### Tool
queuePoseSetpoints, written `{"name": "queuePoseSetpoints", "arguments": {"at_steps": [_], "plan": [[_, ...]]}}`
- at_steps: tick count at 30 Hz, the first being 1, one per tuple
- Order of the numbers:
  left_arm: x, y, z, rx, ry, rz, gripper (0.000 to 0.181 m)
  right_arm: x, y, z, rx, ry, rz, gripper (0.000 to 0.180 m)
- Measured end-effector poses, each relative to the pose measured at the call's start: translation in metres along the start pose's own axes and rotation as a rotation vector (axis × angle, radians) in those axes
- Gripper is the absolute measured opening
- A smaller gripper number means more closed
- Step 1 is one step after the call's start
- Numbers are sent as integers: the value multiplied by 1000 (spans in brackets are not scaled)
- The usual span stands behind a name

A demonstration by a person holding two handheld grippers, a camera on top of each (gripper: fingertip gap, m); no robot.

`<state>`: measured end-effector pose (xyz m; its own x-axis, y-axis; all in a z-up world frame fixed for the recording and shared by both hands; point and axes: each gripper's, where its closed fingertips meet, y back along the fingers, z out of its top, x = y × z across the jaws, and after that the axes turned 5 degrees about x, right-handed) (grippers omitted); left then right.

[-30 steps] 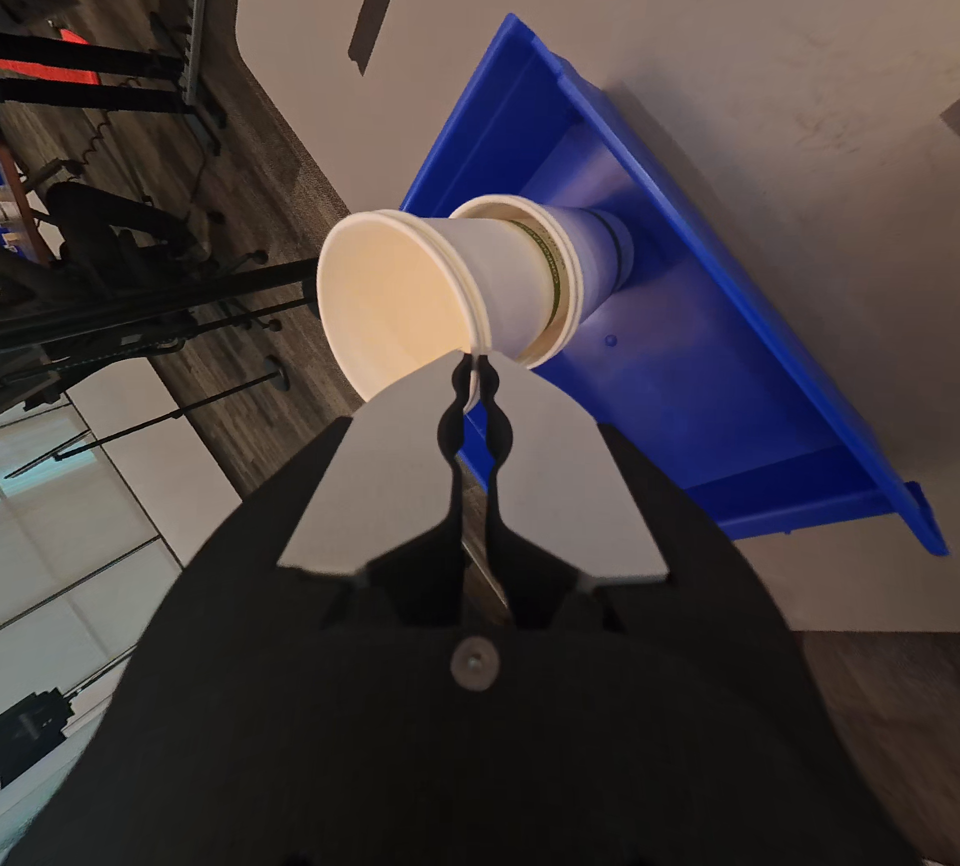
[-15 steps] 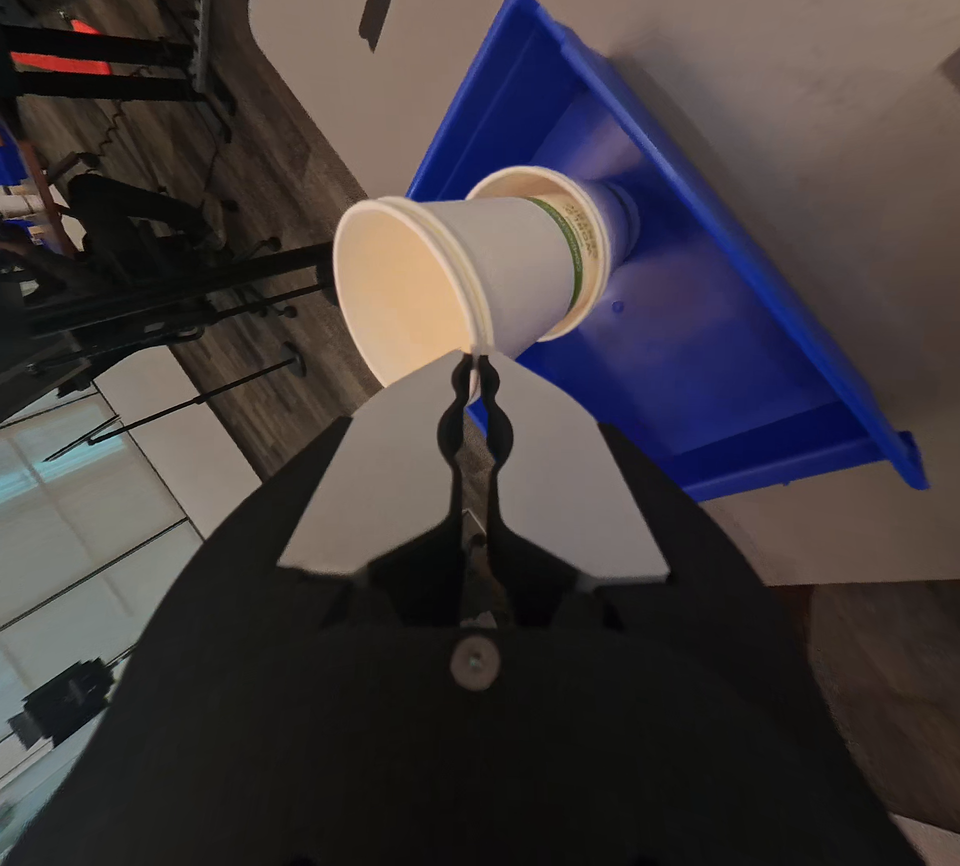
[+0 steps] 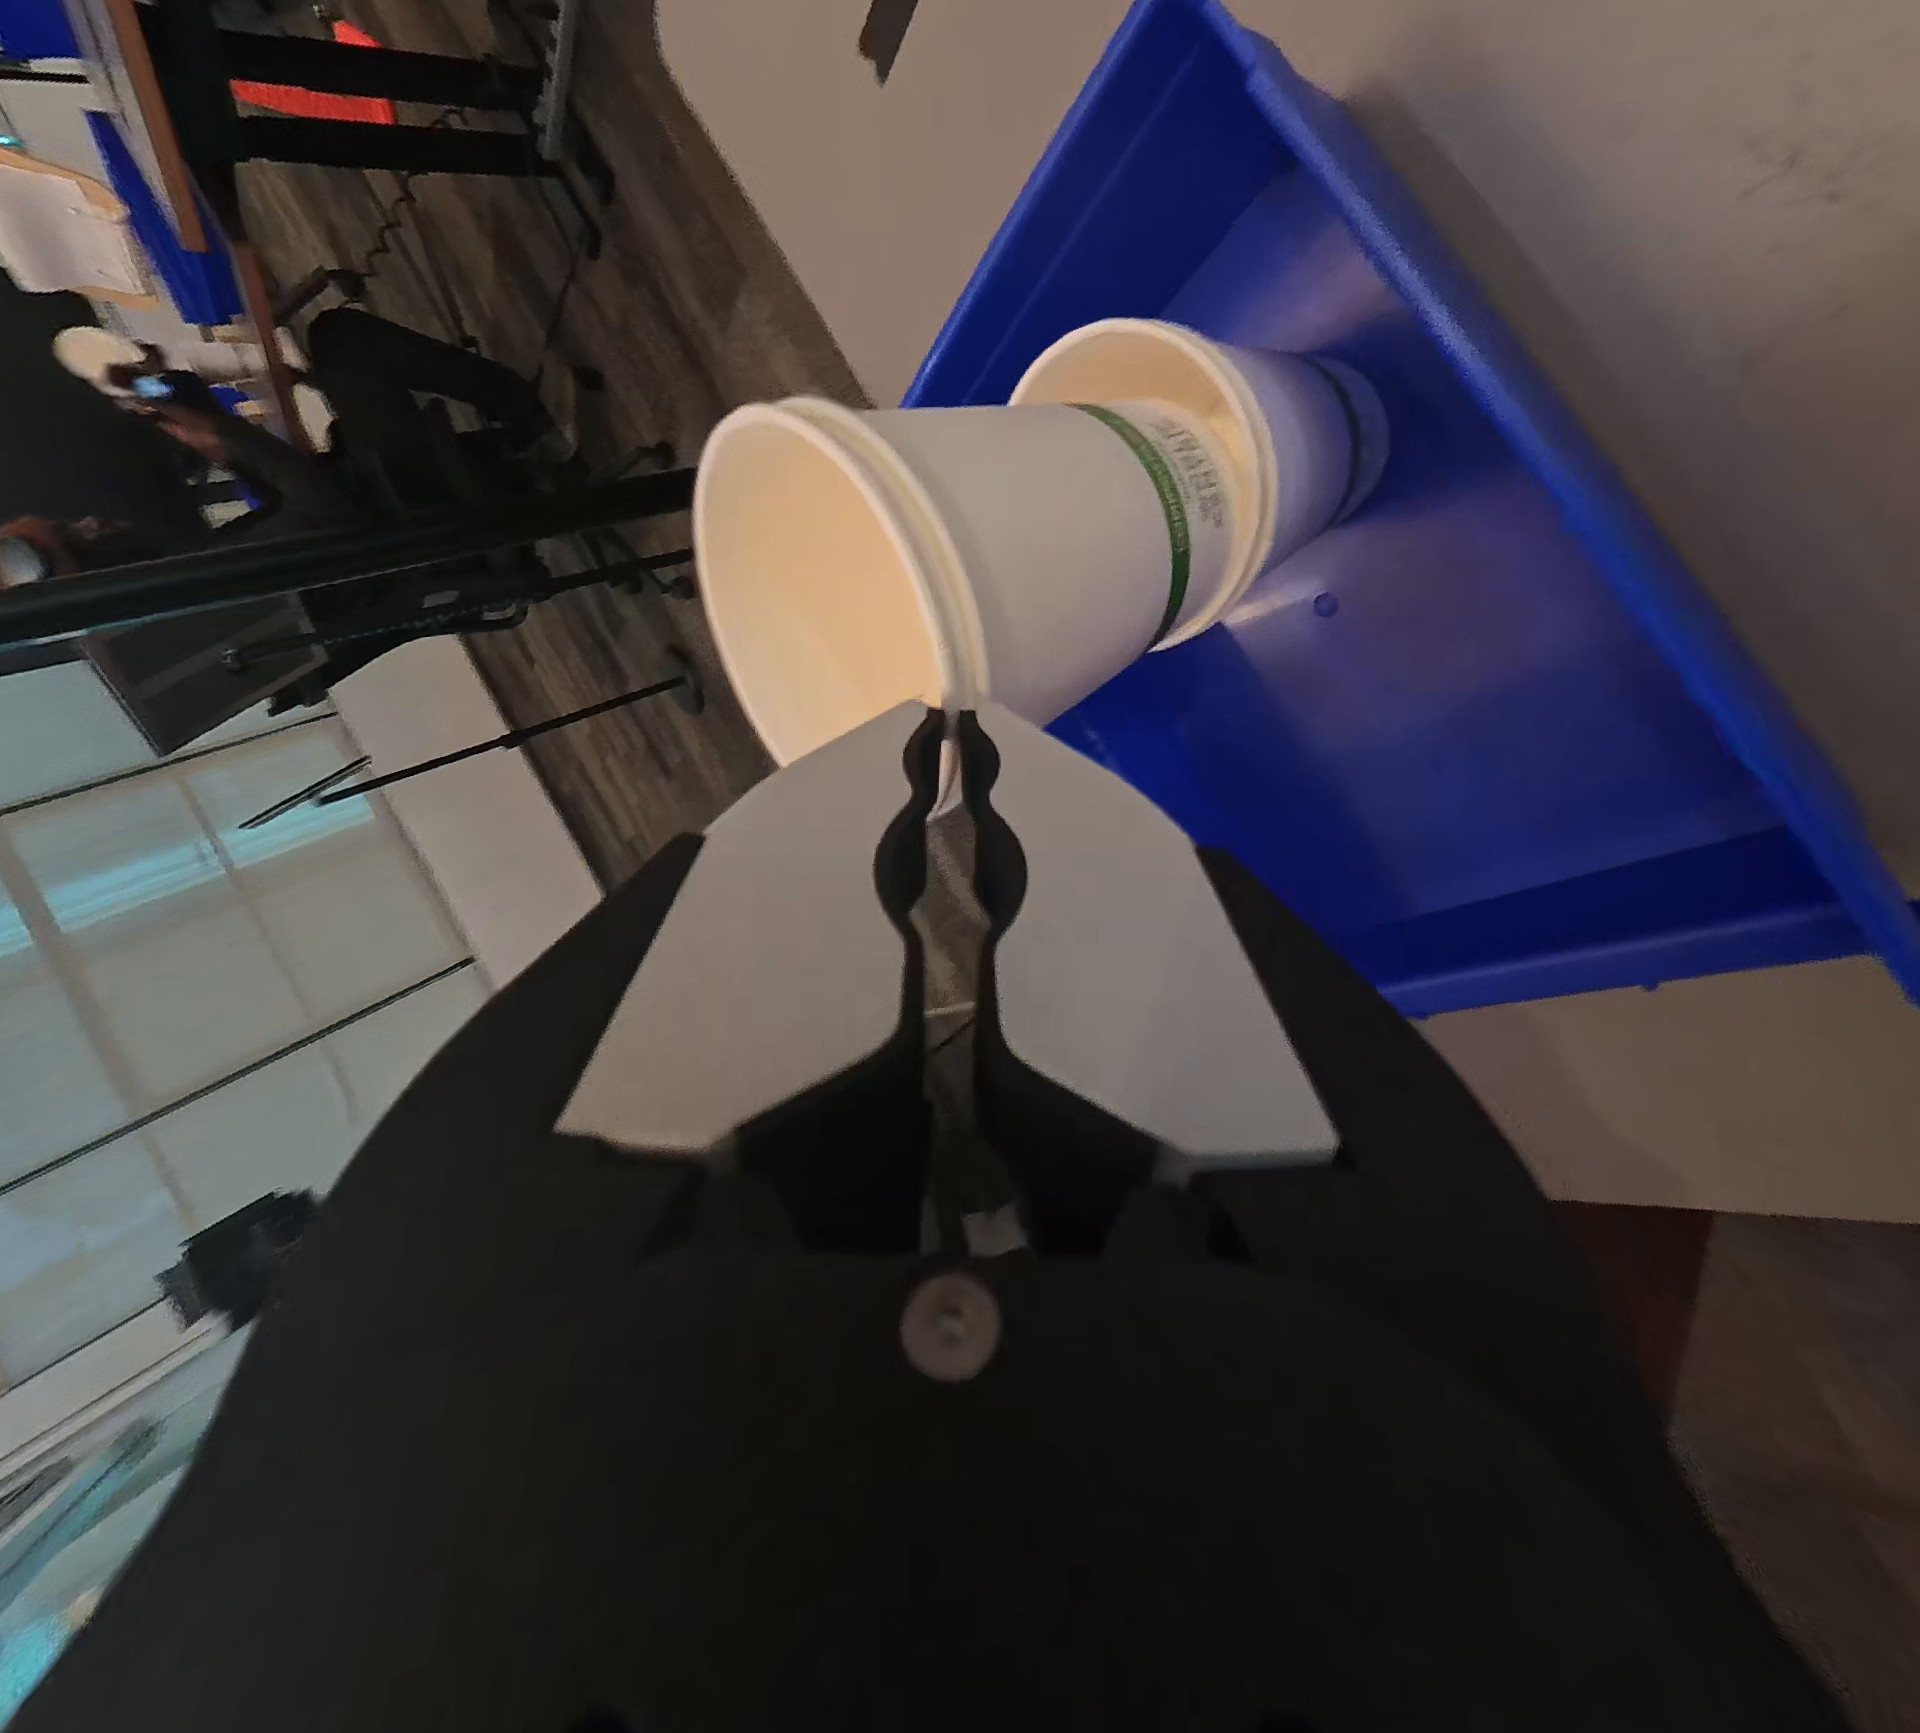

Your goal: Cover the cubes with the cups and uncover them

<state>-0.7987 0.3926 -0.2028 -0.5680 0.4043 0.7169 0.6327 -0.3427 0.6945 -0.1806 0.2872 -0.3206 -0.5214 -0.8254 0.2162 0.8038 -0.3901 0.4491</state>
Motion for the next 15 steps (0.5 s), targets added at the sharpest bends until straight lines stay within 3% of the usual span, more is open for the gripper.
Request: {"name": "queuePoseSetpoints", "arguments": {"at_steps": [15], "plan": [[11,7,-6,-15,54,126,2,-1,-3,-4,5,-13,9,67]]}}
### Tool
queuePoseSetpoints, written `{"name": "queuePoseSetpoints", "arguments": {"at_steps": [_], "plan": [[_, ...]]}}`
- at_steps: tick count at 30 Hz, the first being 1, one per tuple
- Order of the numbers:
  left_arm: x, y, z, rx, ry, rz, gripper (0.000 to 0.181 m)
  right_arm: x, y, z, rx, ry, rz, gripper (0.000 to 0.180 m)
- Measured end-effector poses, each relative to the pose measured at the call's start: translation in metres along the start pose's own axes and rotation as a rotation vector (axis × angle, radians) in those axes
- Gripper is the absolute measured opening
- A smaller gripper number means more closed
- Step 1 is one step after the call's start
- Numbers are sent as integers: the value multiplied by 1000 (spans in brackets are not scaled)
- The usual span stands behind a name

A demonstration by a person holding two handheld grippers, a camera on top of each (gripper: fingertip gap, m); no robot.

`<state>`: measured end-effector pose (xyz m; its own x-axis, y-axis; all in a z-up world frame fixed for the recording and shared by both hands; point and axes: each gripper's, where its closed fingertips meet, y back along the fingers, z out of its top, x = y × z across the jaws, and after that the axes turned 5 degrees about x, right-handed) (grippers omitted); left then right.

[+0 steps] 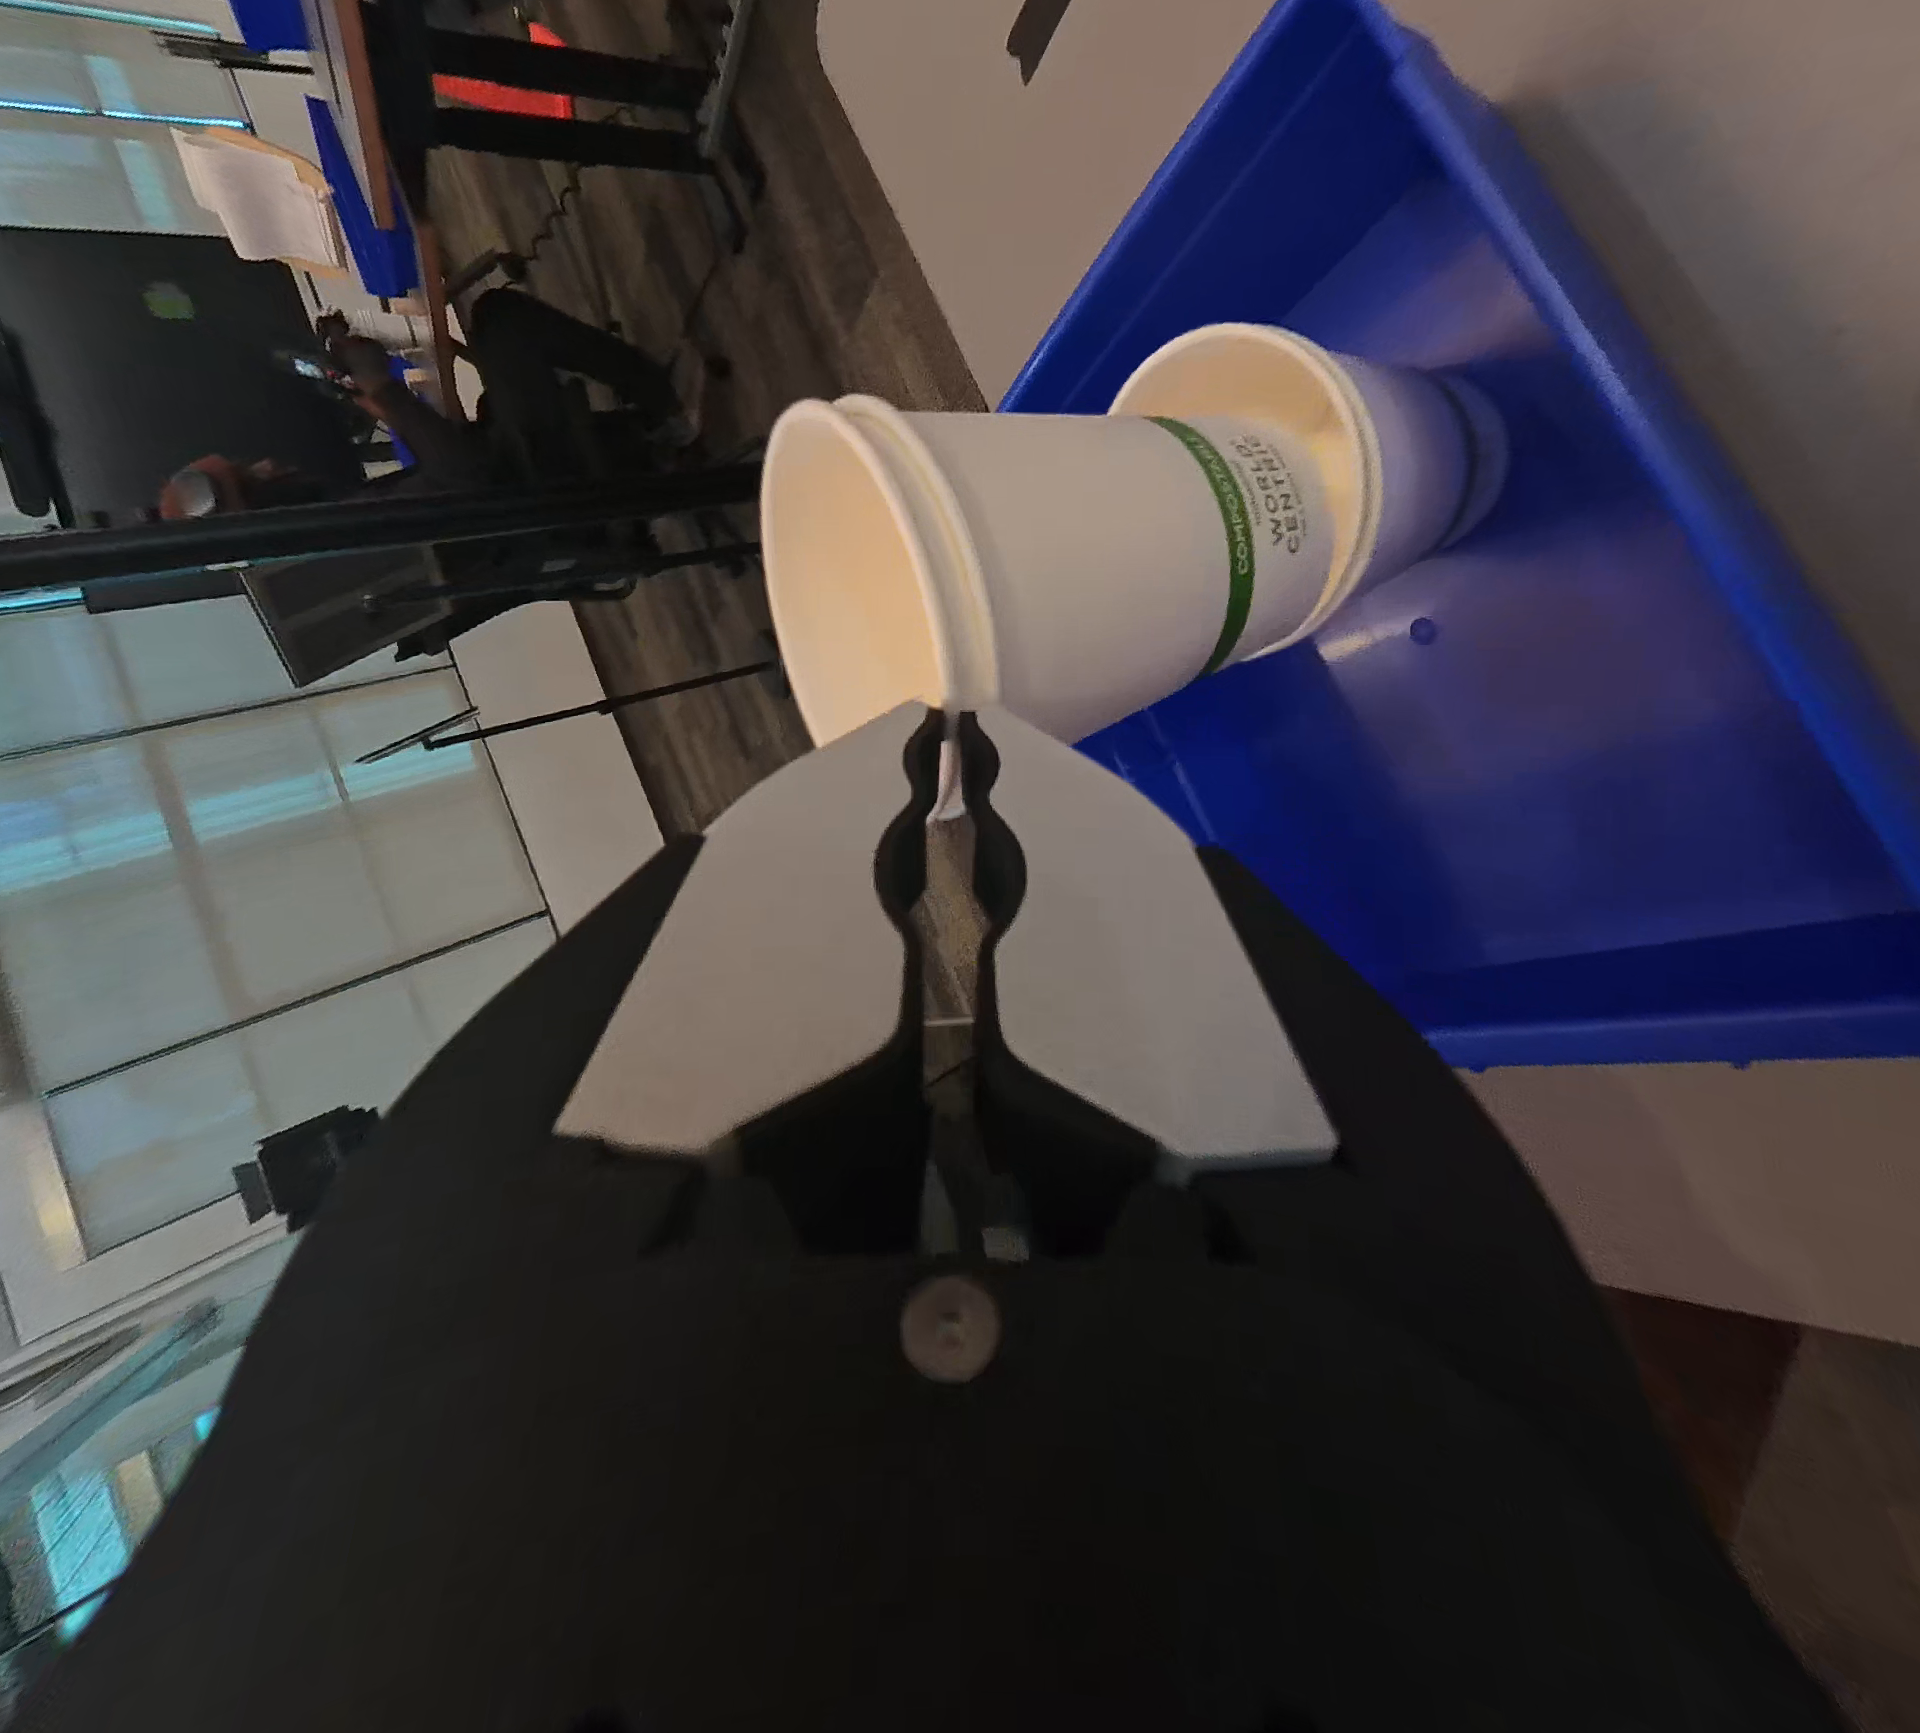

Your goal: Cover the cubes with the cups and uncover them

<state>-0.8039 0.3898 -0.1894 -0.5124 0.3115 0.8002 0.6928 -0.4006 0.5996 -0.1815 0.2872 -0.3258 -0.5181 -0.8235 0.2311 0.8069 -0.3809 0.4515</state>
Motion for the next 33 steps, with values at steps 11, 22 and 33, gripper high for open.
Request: {"name": "queuePoseSetpoints", "arguments": {"at_steps": [11,22,33], "plan": [[9,3,0,-16,60,93,2,2,-5,-2,6,-7,18,67],[21,12,16,-48,94,147,2,3,-6,0,2,-1,18,67],[15,0,20,-6,41,186,2,0,-2,0,-3,-8,12,67]]}}
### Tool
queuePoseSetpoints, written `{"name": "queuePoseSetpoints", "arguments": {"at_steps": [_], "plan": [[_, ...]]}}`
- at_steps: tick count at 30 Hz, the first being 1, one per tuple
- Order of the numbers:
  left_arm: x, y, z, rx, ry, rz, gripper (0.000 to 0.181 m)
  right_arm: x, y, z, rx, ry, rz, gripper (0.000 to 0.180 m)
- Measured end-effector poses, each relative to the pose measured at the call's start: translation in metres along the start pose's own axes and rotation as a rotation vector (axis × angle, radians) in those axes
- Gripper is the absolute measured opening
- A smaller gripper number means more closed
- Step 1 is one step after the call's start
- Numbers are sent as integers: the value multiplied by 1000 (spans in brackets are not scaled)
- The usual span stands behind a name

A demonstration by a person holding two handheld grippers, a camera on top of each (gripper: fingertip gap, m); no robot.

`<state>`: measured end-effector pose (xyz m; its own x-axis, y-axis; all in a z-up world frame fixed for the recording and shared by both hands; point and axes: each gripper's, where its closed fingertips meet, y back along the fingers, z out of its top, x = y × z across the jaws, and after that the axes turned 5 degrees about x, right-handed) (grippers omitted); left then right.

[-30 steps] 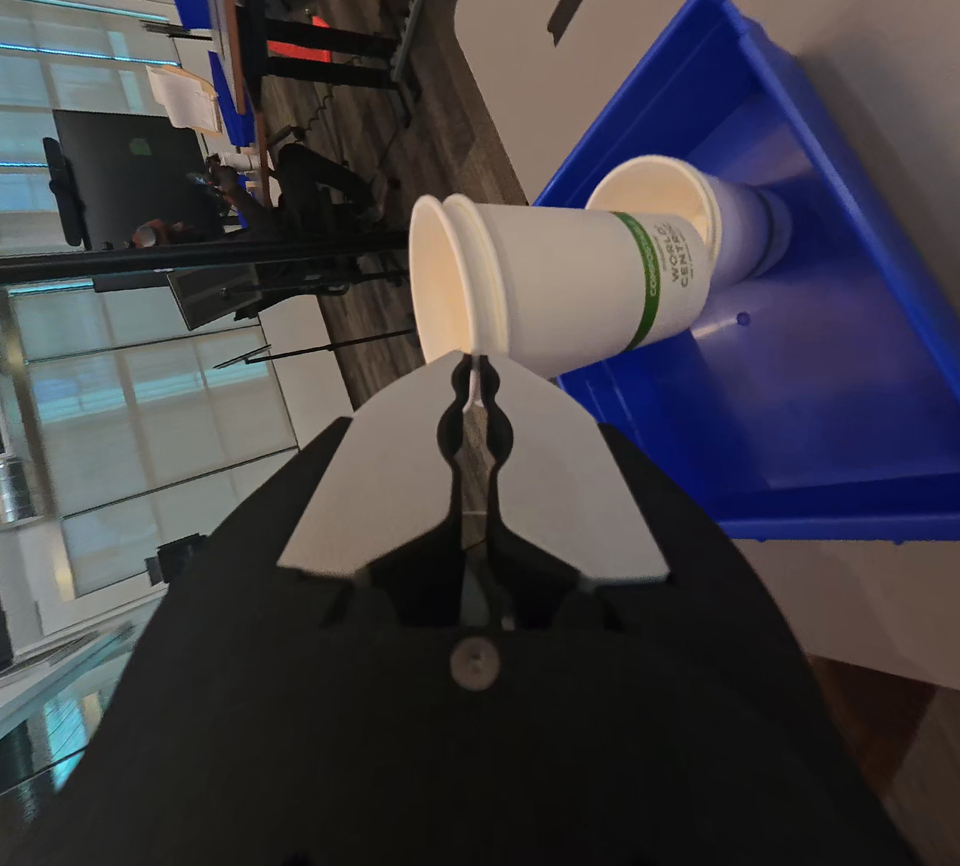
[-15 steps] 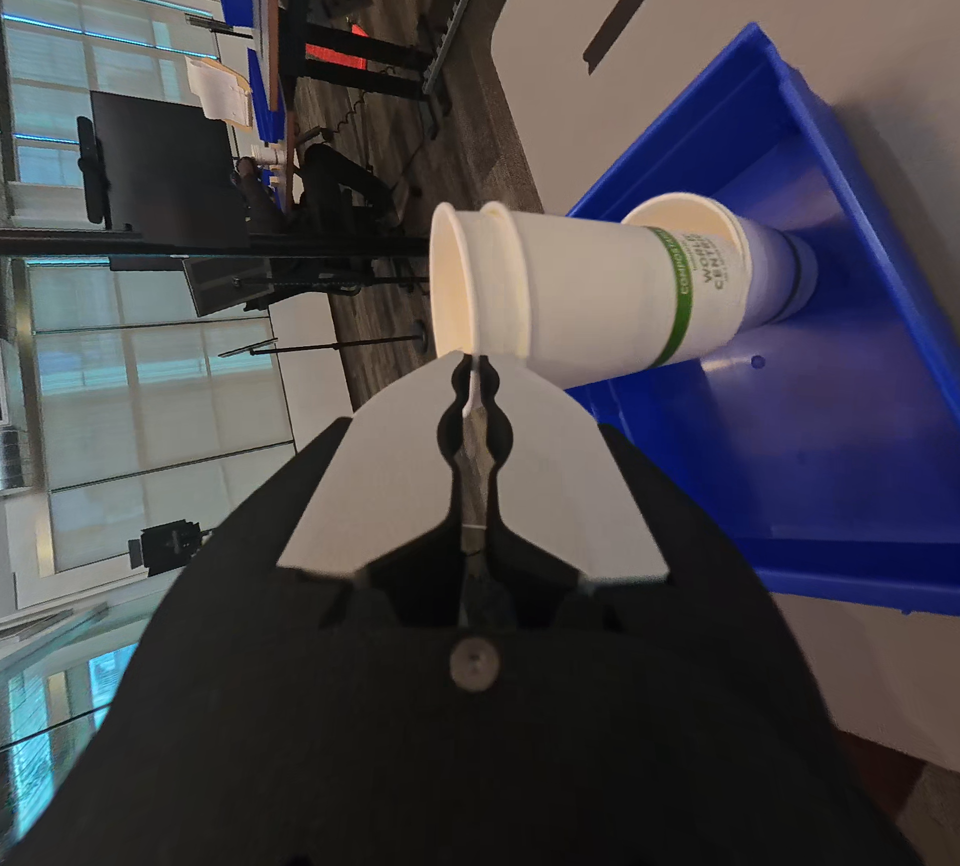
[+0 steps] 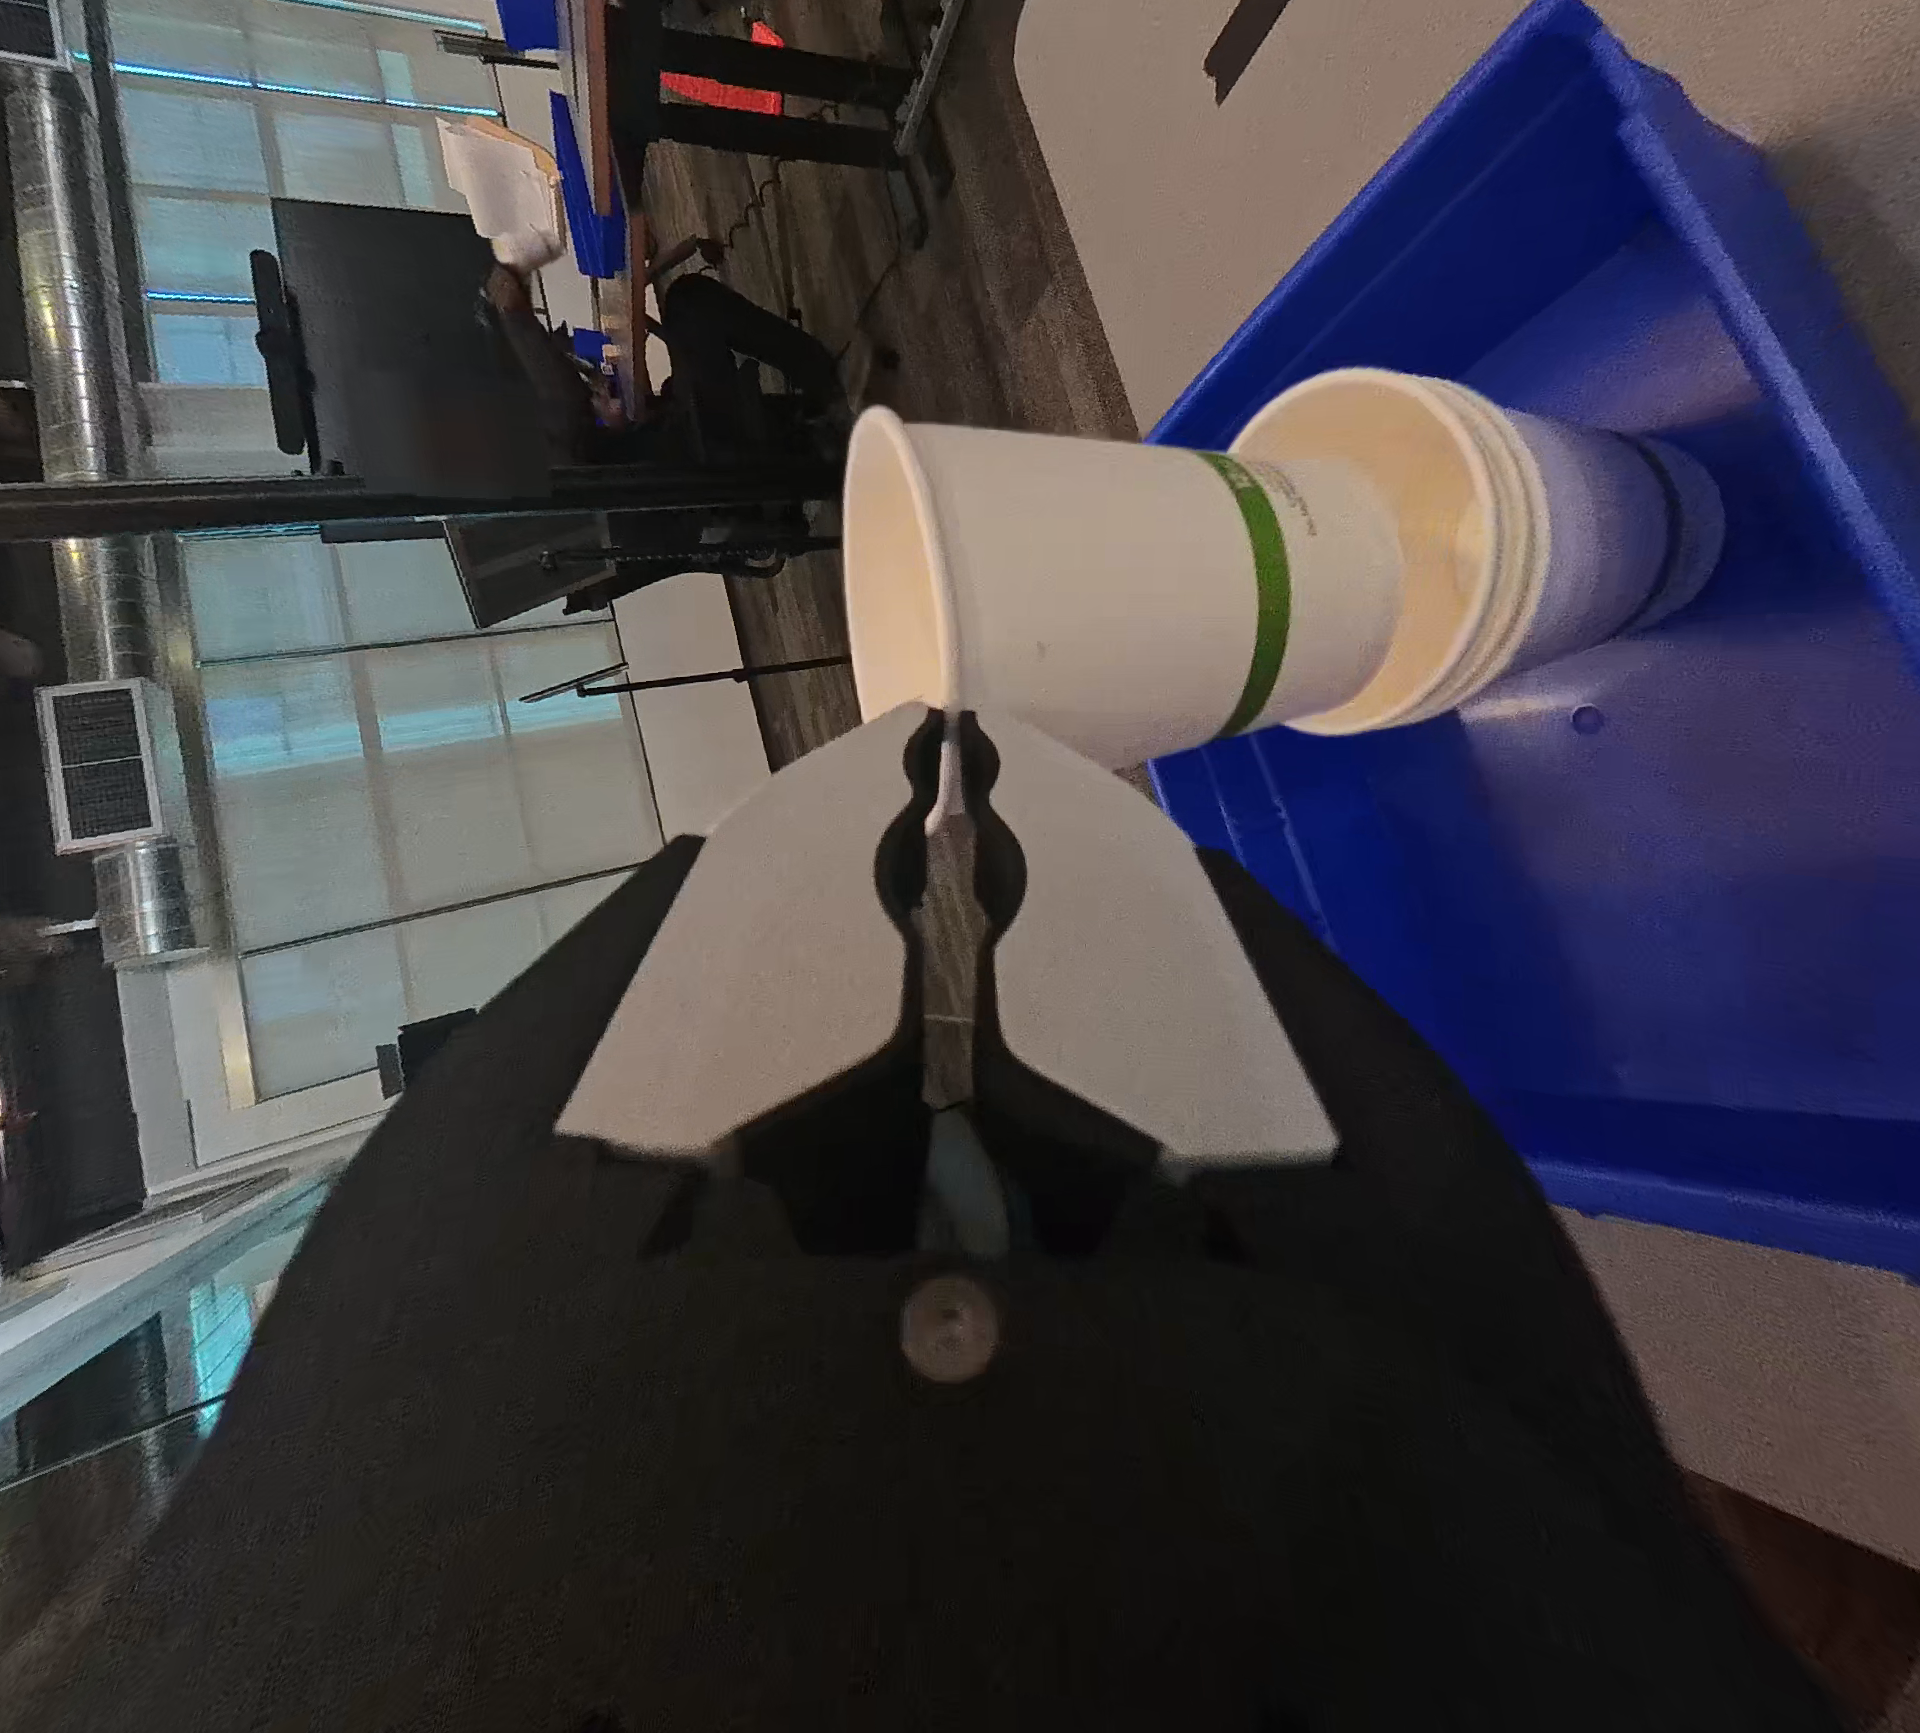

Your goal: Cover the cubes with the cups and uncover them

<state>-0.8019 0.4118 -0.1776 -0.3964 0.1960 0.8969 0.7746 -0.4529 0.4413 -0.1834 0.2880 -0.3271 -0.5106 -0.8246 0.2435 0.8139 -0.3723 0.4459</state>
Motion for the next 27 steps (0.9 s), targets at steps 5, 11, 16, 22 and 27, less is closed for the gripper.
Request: {"name": "queuePoseSetpoints", "arguments": {"at_steps": [5,11,16,22,27], "plan": [[13,5,-1,-7,18,25,2,1,-2,0,5,2,6,67],[42,32,-1,-97,133,-15,2,3,-1,8,-17,18,8,68],[27,75,31,-316,274,-258,2,9,-11,24,-86,27,34,74],[-28,133,97,-582,345,-563,2,28,-50,63,-274,-26,177,87],[-77,177,137,-727,369,-792,2,30,-84,94,-409,-33,202,93]]}}
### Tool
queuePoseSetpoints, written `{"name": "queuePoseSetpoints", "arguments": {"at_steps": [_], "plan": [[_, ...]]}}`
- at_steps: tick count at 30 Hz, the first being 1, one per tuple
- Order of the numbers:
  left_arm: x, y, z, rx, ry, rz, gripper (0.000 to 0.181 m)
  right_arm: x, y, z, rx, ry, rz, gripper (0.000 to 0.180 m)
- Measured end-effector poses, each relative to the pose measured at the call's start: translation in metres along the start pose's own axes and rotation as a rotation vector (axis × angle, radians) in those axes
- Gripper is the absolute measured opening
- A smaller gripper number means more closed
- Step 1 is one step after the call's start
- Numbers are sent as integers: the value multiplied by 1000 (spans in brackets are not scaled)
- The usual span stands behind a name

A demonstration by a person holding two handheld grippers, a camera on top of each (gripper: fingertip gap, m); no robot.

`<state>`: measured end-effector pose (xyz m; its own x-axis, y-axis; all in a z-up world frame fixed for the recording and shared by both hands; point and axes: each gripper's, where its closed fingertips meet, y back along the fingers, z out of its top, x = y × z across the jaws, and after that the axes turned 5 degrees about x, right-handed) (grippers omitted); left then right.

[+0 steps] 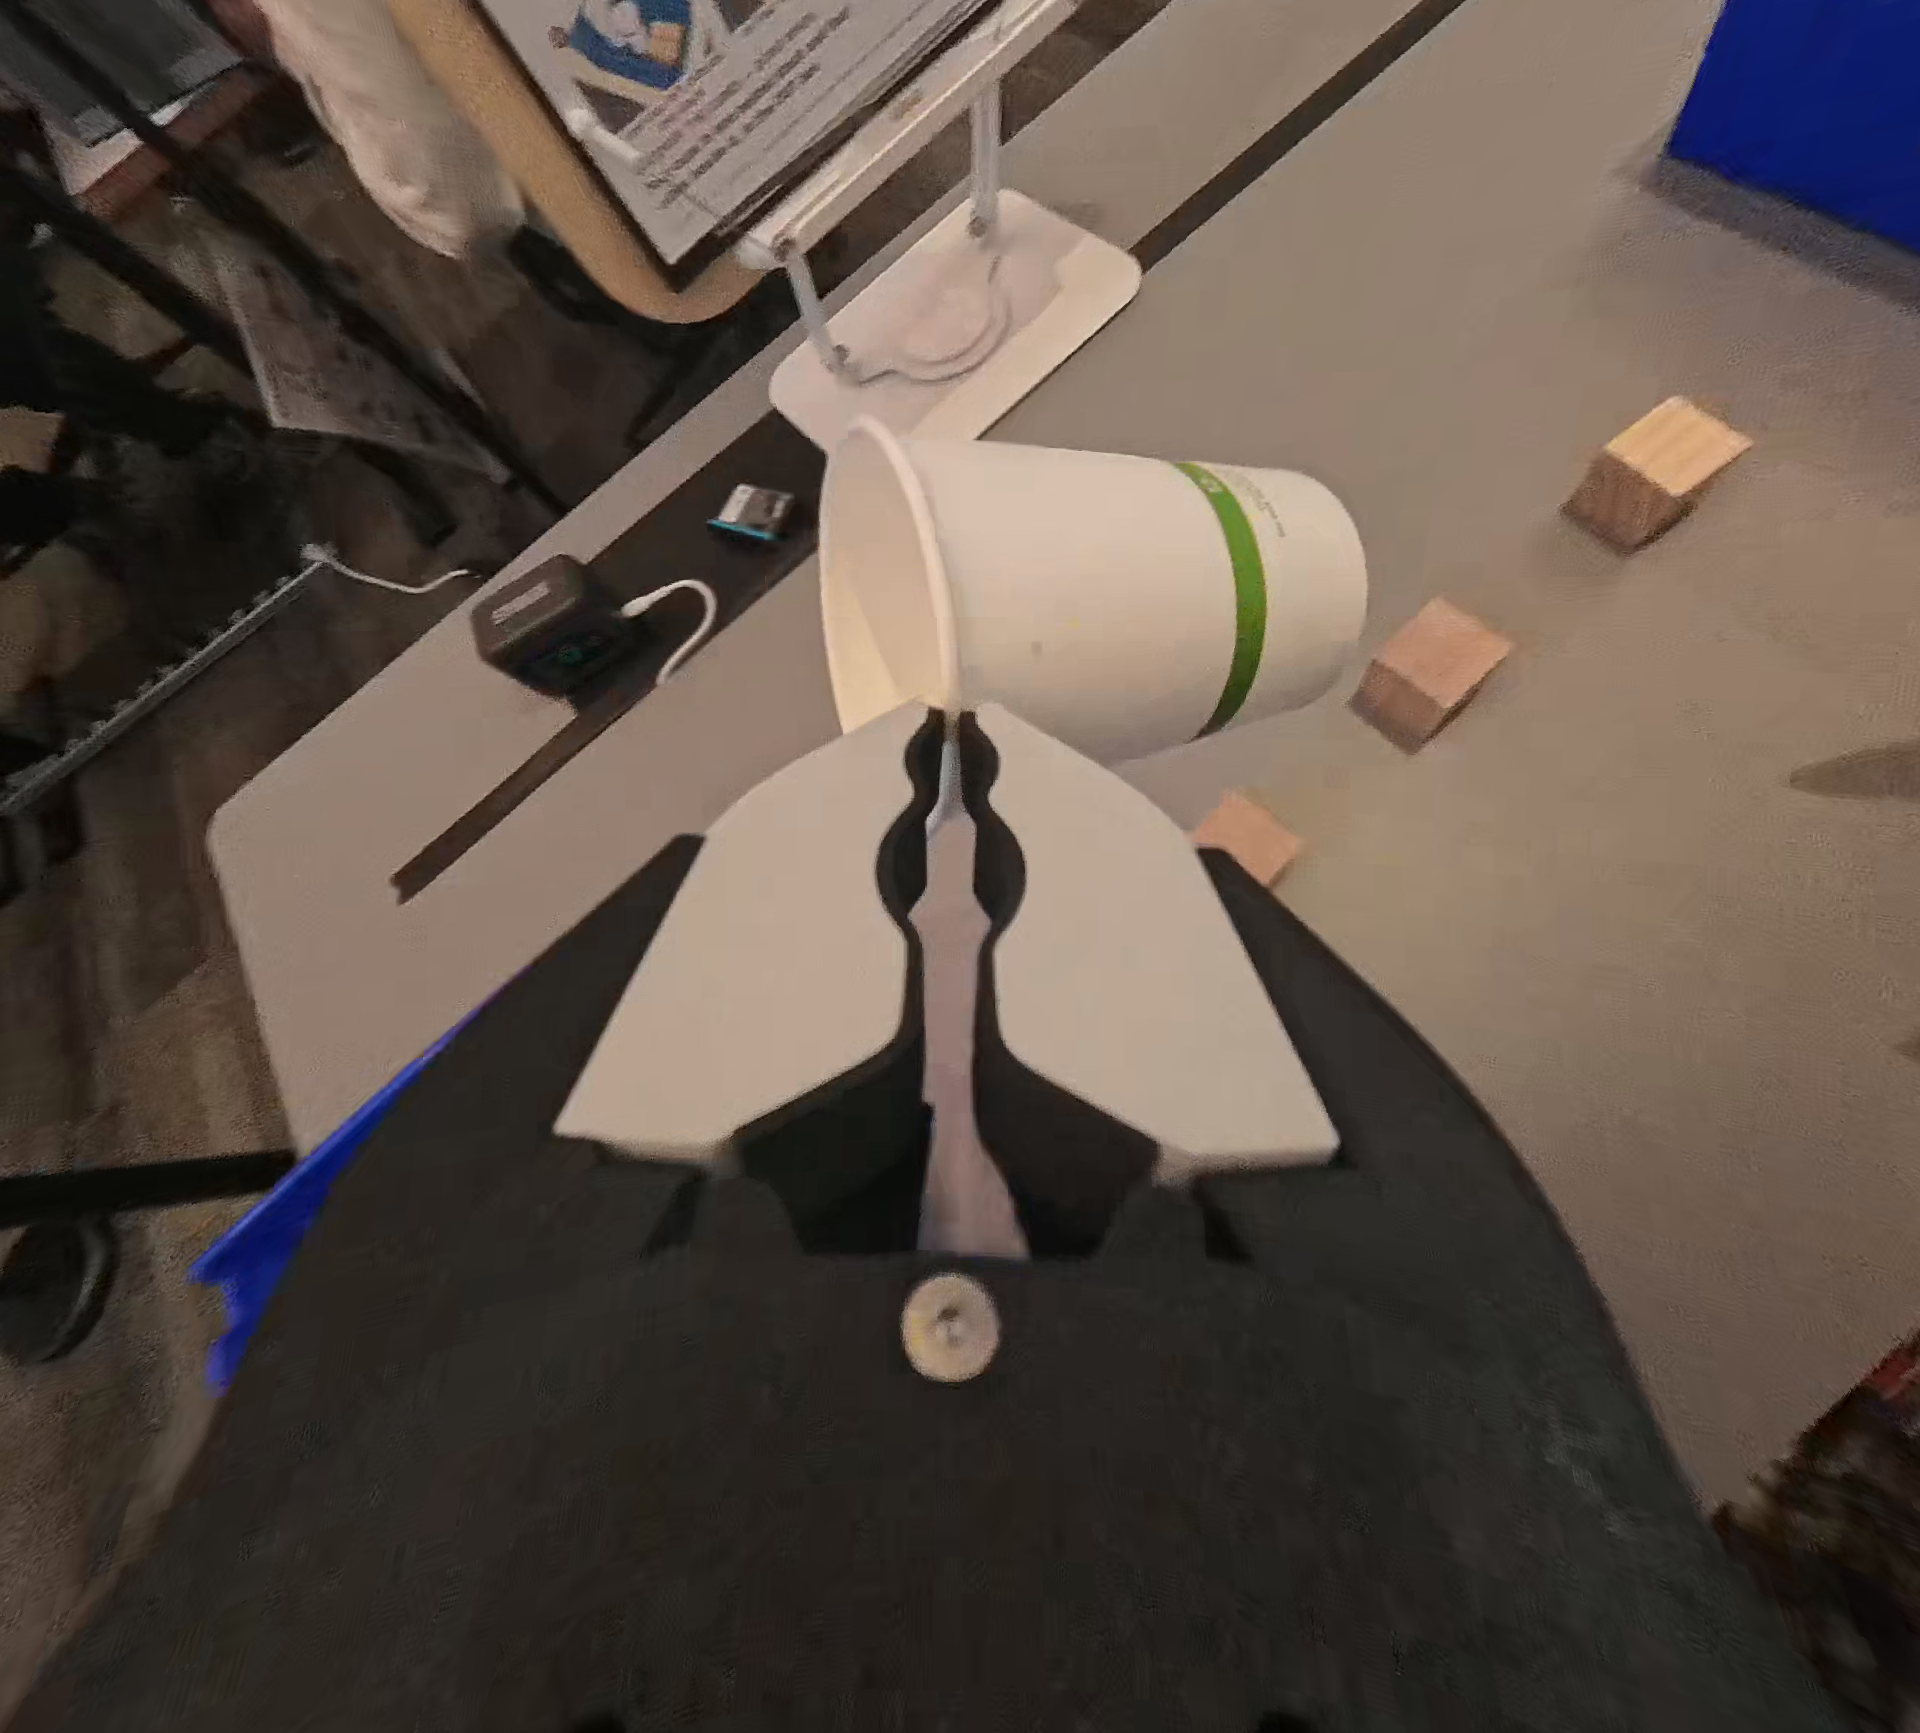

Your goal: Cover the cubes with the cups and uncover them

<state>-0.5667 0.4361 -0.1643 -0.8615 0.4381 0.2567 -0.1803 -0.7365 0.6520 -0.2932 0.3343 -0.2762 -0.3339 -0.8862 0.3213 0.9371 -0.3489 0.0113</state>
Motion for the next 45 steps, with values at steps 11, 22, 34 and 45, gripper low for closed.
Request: {"name": "queuePoseSetpoints", "arguments": {"at_steps": [11,22,34,45], "plan": [[-103,-44,-10,-103,108,-344,2,-16,-45,-6,-12,14,-2,99],[-172,-64,-24,-160,232,-605,2,-40,-79,-25,54,-46,27,111],[-205,-60,-33,-167,128,-798,31,-47,-42,-2,351,245,135,88],[-237,-62,-7,-119,-257,-750,99,-29,-24,-1,960,461,416,88]]}}
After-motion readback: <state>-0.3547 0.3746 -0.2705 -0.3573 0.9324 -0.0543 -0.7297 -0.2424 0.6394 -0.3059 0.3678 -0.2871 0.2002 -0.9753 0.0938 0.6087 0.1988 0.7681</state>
